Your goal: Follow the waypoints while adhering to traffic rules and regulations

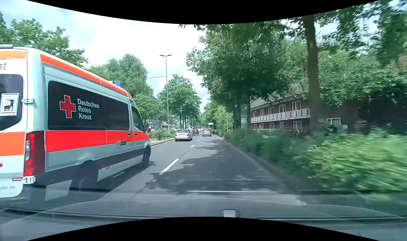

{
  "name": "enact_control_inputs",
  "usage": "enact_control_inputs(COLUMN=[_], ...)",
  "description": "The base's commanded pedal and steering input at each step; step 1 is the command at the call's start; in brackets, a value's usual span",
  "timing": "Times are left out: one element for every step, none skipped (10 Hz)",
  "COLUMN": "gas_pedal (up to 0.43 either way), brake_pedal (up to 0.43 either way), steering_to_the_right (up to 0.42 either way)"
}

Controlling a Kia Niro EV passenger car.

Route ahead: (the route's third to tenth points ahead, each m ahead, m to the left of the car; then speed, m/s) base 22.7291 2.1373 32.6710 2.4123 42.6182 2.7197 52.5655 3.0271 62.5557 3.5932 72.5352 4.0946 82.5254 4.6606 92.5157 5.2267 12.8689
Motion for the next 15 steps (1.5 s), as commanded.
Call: enact_control_inputs(gas_pedal=[0.169, 0.169, 0.157, 0.157, 0.157, 0.157, 0.157, 0.157, 0.157, 0.15, 0.15, 0.15, 0.15, 0.15, 0.15], brake_pedal=[0.018, 0.018, 0.018, 0.018, 0.018, 0.018, 0.018, 0.018, 0.018, 0.018, 0.018, 0.018, 0.018, 0.018, 0.018], steering_to_the_right=[-0.01, -0.01, -0.01, -0.01, -0.01, -0.011, -0.011, -0.011, -0.011, -0.011, -0.009, -0.007, -0.006, -0.006, -0.006])
